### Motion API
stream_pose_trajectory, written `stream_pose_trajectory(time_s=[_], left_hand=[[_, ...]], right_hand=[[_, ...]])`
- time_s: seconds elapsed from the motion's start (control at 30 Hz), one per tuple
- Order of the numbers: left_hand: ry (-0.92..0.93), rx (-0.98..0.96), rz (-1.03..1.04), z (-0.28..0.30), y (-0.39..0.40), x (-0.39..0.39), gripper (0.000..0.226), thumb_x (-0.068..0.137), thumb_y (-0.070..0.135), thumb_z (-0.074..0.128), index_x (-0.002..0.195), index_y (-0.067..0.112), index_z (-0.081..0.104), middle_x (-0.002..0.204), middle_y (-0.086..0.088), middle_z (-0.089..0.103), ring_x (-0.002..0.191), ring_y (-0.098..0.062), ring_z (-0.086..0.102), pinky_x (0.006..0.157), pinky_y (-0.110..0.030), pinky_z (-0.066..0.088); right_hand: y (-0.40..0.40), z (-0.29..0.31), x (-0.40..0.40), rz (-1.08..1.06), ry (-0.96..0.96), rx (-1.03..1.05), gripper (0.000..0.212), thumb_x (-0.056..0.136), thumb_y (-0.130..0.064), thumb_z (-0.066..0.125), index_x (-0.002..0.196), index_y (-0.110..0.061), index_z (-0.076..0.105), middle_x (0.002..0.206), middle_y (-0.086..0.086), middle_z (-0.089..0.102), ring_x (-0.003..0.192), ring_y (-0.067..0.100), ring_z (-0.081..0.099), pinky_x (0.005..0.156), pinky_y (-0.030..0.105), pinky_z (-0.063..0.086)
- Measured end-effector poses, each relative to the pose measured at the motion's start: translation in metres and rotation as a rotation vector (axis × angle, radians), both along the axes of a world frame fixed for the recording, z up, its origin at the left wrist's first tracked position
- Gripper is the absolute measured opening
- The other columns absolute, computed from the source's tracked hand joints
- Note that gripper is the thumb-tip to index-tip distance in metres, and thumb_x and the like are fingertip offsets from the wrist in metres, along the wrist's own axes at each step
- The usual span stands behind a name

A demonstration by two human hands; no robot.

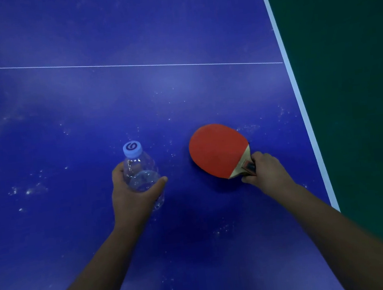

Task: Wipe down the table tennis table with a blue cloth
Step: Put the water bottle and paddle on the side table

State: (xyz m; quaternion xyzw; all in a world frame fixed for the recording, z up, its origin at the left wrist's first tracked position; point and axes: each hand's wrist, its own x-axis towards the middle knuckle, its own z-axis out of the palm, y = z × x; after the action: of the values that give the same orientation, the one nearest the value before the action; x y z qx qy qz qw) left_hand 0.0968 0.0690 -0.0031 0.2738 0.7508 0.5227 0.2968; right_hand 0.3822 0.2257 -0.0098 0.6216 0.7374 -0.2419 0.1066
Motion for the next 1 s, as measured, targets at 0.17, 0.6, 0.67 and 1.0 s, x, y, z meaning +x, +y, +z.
stream_pose_trajectory(time_s=[0.17, 0.6, 0.67, 1.0], left_hand=[[0.018, -0.007, -0.003, 0.002, -0.001, 0.002, 0.073, 0.062, 0.029, 0.094, 0.118, 0.039, 0.049, 0.105, 0.03, 0.062, 0.093, 0.008, 0.064, 0.065, -0.004, 0.046], [-0.011, -0.048, -0.042, 0.012, -0.03, 0.006, 0.072, 0.062, 0.028, 0.093, 0.112, 0.05, 0.046, 0.103, 0.036, 0.06, 0.091, 0.01, 0.062, 0.064, -0.007, 0.048], [-0.018, -0.059, -0.065, 0.013, -0.039, 0.006, 0.073, 0.062, 0.029, 0.093, 0.116, 0.045, 0.047, 0.103, 0.034, 0.06, 0.091, 0.009, 0.063, 0.069, -0.014, 0.048], [-0.032, -0.069, -0.298, 0.031, -0.096, 0.03, 0.08, 0.062, 0.037, 0.093, 0.129, 0.033, 0.049, 0.111, 0.019, 0.062, 0.092, 0.006, 0.062, 0.073, -0.014, 0.05]], right_hand=[[0.012, 0.006, -0.009, -0.051, -0.029, -0.156, 0.044, 0.073, -0.036, 0.086, 0.088, -0.016, 0.049, 0.087, 0.002, 0.057, 0.07, 0.015, 0.055, 0.052, 0.028, 0.037], [-0.043, 0.013, -0.022, -0.28, 0.126, -0.302, 0.013, 0.076, -0.011, 0.063, 0.078, -0.008, 0.05, 0.064, 0.01, 0.058, 0.05, 0.022, 0.053, 0.047, 0.026, 0.04], [-0.06, 0.015, -0.021, -0.316, 0.135, -0.311, 0.018, 0.077, -0.012, 0.069, 0.081, -0.008, 0.052, 0.066, 0.011, 0.06, 0.049, 0.022, 0.054, 0.045, 0.026, 0.041], [-0.218, 0.042, 0.023, -0.634, 0.292, -0.268, 0.02, 0.075, -0.012, 0.069, 0.071, -0.009, 0.05, 0.058, 0.008, 0.057, 0.042, 0.019, 0.049, 0.039, 0.023, 0.037]])
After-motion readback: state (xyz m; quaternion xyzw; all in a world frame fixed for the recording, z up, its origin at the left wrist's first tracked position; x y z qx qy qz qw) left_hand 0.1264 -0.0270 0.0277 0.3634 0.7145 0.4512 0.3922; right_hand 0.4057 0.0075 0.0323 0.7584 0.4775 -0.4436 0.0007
